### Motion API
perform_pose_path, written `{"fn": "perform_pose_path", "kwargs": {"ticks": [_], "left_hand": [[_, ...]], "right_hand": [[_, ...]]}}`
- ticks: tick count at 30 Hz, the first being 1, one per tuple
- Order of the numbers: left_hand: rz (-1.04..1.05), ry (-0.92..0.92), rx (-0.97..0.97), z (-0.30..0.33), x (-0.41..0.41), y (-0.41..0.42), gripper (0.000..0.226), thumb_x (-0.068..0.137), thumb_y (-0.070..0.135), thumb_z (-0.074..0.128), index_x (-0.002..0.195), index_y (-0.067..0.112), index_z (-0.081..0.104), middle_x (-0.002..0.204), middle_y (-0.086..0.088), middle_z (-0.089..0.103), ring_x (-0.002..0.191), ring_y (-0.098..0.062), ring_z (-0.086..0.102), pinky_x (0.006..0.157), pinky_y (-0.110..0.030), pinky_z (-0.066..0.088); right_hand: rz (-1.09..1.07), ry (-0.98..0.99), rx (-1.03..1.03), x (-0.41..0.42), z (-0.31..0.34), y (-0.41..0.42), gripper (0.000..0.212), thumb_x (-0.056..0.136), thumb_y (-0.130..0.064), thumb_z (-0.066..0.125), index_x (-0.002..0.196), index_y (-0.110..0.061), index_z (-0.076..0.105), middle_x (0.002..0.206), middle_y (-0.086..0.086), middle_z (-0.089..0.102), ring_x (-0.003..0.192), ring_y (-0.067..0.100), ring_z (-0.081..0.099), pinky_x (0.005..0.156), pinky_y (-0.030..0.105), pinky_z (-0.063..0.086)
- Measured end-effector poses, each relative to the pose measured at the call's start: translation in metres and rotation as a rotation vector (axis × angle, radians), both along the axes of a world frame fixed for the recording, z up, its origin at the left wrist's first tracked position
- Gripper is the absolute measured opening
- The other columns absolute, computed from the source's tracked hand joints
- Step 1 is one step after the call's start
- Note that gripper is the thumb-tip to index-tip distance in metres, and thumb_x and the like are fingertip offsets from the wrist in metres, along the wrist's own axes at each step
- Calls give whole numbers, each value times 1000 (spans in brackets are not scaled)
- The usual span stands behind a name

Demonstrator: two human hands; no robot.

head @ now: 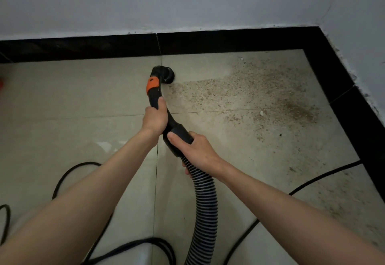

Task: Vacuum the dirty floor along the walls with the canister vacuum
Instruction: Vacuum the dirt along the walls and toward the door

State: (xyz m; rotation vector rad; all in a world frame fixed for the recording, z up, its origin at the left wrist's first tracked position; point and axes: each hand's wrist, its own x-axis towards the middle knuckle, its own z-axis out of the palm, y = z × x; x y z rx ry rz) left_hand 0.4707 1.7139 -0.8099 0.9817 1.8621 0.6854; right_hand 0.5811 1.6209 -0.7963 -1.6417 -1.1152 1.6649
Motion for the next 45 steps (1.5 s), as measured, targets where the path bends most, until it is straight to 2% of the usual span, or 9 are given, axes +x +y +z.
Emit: {"fn": "perform_pose_path", "kwargs": {"ticks": [6,17,23,29,34,38,41,45], "left_hand": [[25,-33,-19,4,-3,-19,57,99,48,31,127,1,45,114,-16,58,105,-31,57,95,-42,47],[-32,-77,-53,12,28,-36,58,98,49,31,127,1,45,116,-15,59,105,-31,58,96,-43,48],[-96,-86,-57,16,49,-33,59,98,52,30,126,3,45,114,-16,60,102,-31,59,94,-45,49],[-136,-102,-54,15,71,-28,56,99,49,29,125,3,45,109,-14,59,100,-29,60,89,-41,51],[-193,-124,-40,12,97,-24,54,99,49,30,122,3,47,92,-7,58,90,-25,58,84,-37,50],[-245,-98,-30,3,117,-24,57,99,50,31,125,1,47,107,-12,60,90,-25,57,75,-33,45],[-266,-80,-39,-2,127,-20,60,99,51,30,128,0,45,115,-16,60,99,-29,59,73,-32,43],[-306,-63,-34,-3,129,-9,59,99,50,30,125,0,47,110,-15,61,92,-27,59,72,-32,44]], "right_hand": [[39,-15,-3,2,10,-17,39,86,-54,64,91,-17,52,71,5,58,42,12,55,40,23,46],[-24,-43,-27,28,21,-39,41,86,-55,63,87,-16,52,72,7,58,43,15,55,40,22,44],[-82,-46,-30,42,22,-40,42,87,-54,63,87,-14,51,69,8,57,41,16,54,40,23,45],[-137,-56,-21,59,21,-39,43,86,-54,64,87,-12,52,67,8,58,41,15,54,41,23,45],[-224,-71,-15,74,17,-41,43,86,-53,63,87,-11,53,64,6,58,42,17,55,42,24,46],[-281,-71,-23,88,9,-45,42,87,-51,64,86,-10,53,63,9,57,42,19,54,41,24,45],[-297,-85,-9,94,3,-44,41,87,-51,64,85,-11,53,62,9,57,41,19,54,41,24,44],[-311,-57,-6,94,-4,-34,39,88,-50,63,84,-12,53,63,9,57,42,19,53,41,24,44]]}}
